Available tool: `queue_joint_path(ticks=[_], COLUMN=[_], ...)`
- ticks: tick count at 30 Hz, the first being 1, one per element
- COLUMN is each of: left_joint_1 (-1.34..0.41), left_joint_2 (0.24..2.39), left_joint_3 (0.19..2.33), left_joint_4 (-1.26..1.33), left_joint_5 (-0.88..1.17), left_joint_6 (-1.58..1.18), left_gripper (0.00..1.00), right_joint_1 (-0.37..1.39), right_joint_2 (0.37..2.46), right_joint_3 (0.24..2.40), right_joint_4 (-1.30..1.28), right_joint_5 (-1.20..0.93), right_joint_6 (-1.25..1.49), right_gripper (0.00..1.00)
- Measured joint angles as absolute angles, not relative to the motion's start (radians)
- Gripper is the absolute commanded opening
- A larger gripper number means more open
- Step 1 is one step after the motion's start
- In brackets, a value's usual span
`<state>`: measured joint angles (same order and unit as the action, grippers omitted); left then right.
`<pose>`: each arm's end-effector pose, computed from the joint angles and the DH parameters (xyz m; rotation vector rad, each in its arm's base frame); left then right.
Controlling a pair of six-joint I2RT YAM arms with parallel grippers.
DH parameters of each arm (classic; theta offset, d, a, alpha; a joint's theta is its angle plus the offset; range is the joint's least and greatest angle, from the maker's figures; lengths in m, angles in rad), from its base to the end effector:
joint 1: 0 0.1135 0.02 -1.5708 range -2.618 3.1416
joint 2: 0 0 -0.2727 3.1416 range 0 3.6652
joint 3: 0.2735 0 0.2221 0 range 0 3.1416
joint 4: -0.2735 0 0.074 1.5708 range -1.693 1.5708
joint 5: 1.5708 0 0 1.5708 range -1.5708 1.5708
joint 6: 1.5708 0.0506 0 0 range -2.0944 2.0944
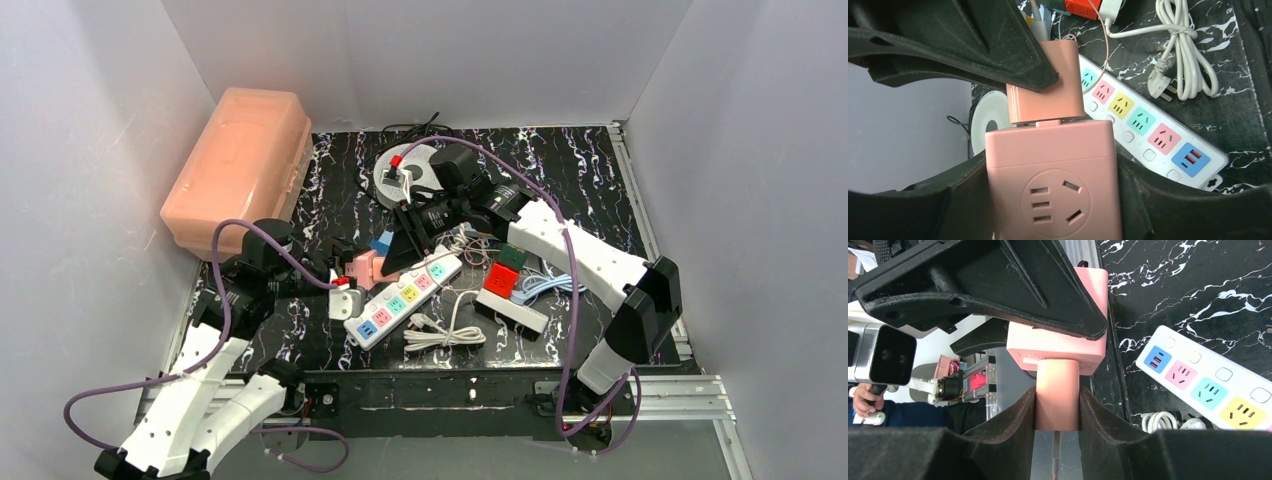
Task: Pull the plug off the socket
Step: Remove the plug from the socket.
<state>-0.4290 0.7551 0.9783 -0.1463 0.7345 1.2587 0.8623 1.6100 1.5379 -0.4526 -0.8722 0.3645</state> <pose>0.1022 -0.0840 0.4148 1.4316 0.4954 0.1164 0.1921 0.2838 0.3770 -1.1371 2.0262 1.5999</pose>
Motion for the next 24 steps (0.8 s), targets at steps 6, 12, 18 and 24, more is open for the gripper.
queue_joint_path(ticks=[6, 12, 18, 24], left_joint_1=[-0.427, -0.428, -0.432, -0.452], left_joint_2=[0.738, 0.74, 0.751, 0.775], left_joint_3=[0.95, 0.946, 0.917, 0.876], left_joint_4=[-0.148, -0.143, -0.118, -0.072], left_joint_5=[0.723, 0.71, 0.689, 0.689], left_joint_6=[1.284, 1.295, 1.319, 1.336], left_gripper=[0.14, 0.0, 0.0, 0.0], right_joint_1=[0.863, 0.862, 0.851, 0.825], right_joint_2=[1.647, 1.65, 1.643, 1.596], right_joint_3=[1.563, 1.563, 1.518, 1.41], right_joint_4=[-0.472, -0.471, -0.444, -0.384], right_joint_5=[-0.886, -0.885, -0.874, -0.875], right_joint_6=[0.372, 0.369, 0.361, 0.359], right_gripper=[0.01, 0.01, 0.01, 0.01])
